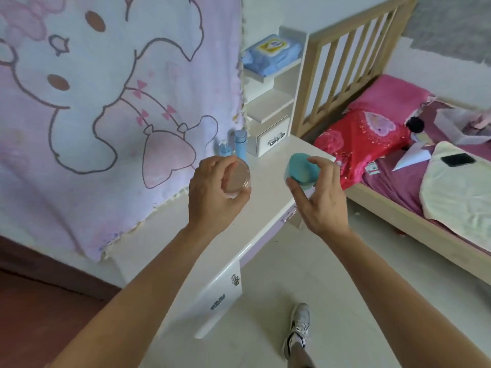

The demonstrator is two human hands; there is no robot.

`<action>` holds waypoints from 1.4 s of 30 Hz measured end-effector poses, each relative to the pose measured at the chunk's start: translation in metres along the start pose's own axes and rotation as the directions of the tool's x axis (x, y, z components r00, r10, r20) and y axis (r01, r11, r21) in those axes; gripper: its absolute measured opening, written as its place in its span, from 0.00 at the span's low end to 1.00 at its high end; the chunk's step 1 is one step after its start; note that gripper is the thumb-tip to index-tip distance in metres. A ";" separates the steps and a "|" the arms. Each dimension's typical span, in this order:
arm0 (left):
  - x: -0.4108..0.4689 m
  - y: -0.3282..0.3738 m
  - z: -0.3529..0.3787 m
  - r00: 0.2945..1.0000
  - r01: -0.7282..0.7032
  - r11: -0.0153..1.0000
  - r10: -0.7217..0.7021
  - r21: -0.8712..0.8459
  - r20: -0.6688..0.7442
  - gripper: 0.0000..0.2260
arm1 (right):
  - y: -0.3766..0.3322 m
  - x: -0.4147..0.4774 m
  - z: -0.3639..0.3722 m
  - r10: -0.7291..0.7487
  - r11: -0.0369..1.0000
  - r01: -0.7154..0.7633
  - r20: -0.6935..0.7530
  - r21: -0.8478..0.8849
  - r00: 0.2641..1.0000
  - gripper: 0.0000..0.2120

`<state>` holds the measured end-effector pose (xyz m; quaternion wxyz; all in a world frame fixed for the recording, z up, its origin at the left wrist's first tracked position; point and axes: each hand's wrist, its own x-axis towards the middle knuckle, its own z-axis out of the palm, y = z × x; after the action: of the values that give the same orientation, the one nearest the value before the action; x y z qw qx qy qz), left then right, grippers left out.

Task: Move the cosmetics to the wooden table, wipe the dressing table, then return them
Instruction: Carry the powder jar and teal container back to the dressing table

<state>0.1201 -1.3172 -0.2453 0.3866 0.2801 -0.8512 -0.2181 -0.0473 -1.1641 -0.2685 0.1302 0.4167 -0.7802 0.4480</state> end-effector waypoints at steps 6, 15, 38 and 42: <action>0.040 -0.022 0.082 0.974 0.227 0.972 -0.226 0.064 -0.025 0.28 | 0.079 0.080 0.060 0.036 0.997 -0.047 0.194 0.054 0.980 0.26; 0.057 -0.067 0.092 0.864 0.501 0.842 -0.473 0.199 -0.174 0.34 | 0.090 0.173 0.168 -0.187 0.963 0.068 0.467 0.259 0.864 0.30; 0.076 -0.256 0.178 0.637 0.766 0.592 -0.750 0.250 -0.175 0.28 | 0.119 0.150 0.401 -0.285 0.952 0.062 0.798 0.299 0.532 0.20; 0.071 -0.274 0.195 0.565 0.821 0.520 -0.798 0.235 -0.210 0.29 | 0.128 0.131 0.421 -0.303 0.937 0.019 0.786 0.349 0.538 0.19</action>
<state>0.0134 -1.5378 -0.4867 0.2240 0.7077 -0.6305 -0.2269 -0.1555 -1.5420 -0.5063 -0.2765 0.6635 -0.6289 0.2962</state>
